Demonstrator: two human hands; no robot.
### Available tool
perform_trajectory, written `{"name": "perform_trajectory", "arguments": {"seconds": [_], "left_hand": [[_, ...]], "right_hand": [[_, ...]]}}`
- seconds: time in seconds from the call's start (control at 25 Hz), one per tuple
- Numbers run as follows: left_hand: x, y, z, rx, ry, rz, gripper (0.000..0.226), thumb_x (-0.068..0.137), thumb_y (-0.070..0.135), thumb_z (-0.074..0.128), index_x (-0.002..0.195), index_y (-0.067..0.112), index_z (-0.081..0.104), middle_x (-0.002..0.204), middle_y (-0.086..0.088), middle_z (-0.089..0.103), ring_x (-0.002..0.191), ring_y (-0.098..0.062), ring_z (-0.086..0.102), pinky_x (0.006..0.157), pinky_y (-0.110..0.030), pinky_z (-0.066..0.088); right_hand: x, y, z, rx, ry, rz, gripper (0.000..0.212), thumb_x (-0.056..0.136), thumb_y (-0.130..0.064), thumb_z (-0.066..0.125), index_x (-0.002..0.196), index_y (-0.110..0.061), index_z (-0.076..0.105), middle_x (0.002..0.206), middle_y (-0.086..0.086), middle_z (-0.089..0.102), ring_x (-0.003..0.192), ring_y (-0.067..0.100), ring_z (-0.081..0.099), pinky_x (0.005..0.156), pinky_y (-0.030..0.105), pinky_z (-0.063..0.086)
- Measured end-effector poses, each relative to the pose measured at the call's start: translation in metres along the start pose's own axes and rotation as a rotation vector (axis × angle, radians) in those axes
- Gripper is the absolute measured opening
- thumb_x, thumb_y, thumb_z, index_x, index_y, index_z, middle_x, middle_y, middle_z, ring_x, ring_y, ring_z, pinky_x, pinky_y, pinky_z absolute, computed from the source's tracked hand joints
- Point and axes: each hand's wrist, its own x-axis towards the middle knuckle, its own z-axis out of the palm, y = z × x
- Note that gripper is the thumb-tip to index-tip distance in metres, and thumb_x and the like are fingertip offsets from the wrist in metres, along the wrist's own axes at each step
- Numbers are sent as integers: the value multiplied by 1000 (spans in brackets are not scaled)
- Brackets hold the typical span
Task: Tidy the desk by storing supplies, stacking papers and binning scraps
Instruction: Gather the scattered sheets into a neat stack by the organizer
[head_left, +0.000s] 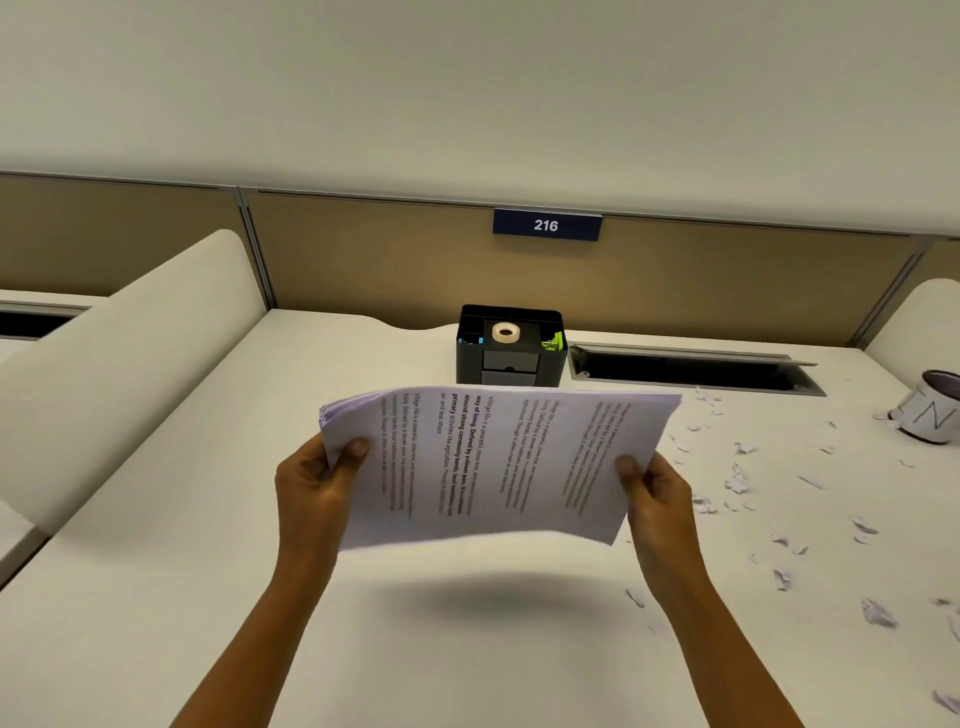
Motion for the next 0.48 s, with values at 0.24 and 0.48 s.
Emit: {"name": "perform_trajectory", "arguments": {"seconds": [0.24,0.48], "left_hand": [[-20,-30,-1,62,-16,27,17,86,30,54,97,21,63,87,12,68,79,-9,64,61,-17,52],[-31,-46,-1,55,58,-76,14,88,20,58,93,33,60,83,10,67,78,-10,62,60,-17,51]], "right_hand": [[-14,32,4,-49,25,42,17,91,-11,54,102,-23,60,98,-1,68,91,16,66,67,19,56],[-19,49,13,-108,48,130,28,92,-11,53,119,-11,54,106,6,65,99,26,62,86,41,54]]}}
